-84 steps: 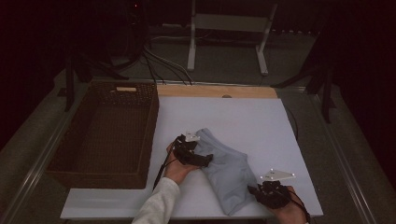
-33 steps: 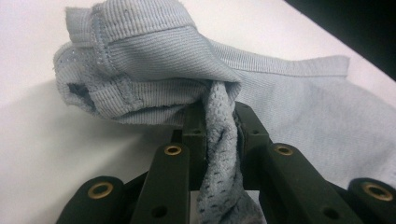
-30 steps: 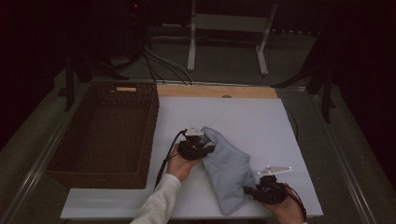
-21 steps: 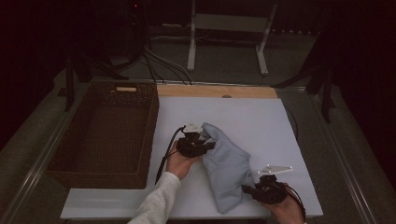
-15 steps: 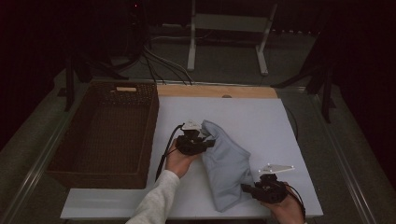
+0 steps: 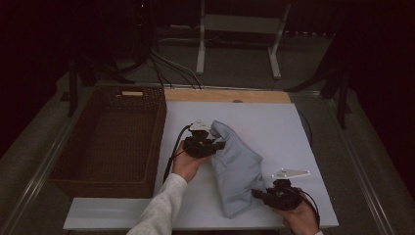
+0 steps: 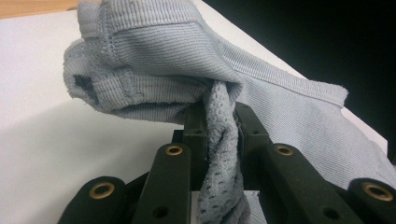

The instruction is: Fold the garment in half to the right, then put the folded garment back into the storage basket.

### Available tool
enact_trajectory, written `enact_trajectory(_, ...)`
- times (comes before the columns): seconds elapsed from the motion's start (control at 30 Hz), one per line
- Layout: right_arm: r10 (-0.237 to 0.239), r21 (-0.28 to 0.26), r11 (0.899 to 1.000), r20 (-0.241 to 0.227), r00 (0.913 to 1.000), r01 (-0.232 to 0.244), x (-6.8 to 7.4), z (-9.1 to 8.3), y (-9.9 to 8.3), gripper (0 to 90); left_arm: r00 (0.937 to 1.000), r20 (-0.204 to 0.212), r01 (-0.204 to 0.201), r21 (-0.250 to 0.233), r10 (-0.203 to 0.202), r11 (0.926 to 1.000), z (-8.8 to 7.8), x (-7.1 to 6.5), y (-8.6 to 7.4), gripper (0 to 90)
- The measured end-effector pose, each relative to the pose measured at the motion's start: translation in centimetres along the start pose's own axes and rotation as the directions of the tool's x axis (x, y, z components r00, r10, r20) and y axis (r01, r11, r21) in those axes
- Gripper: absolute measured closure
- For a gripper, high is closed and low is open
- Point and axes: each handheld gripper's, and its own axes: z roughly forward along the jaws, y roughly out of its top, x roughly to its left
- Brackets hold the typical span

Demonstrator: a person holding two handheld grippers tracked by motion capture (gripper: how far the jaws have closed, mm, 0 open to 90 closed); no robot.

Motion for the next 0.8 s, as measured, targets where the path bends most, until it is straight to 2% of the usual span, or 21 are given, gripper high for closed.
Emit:
enact_trajectory(0.4, -0.004, -0.014, 1.0, -0.013, 0.9999, 0.004, 0.3, 0.0, 0.5, 77.5, 0.9999, -0.004, 0.011, -0.007, -0.011, 0.9999, -0.6, 0.3, 0.4, 78.4)
enact_trajectory(0.43, 0.006, -0.02, 1.0, -0.023, 0.9997, -0.007, 0.4, 0.1, 0.7, 77.5, 0.9999, -0.003, 0.015, -0.01, -0.015, 0.9998, -0.8, 0.3, 0.6, 78.4)
enact_trajectory(0.8, 0.003, -0.04, 0.999, -0.04, 0.9992, -0.005, 0.9, 0.0, 1.5, 77.5, 0.9996, -0.008, 0.026, -0.02, -0.026, 0.9995, -1.7, 0.5, 1.7, 78.4)
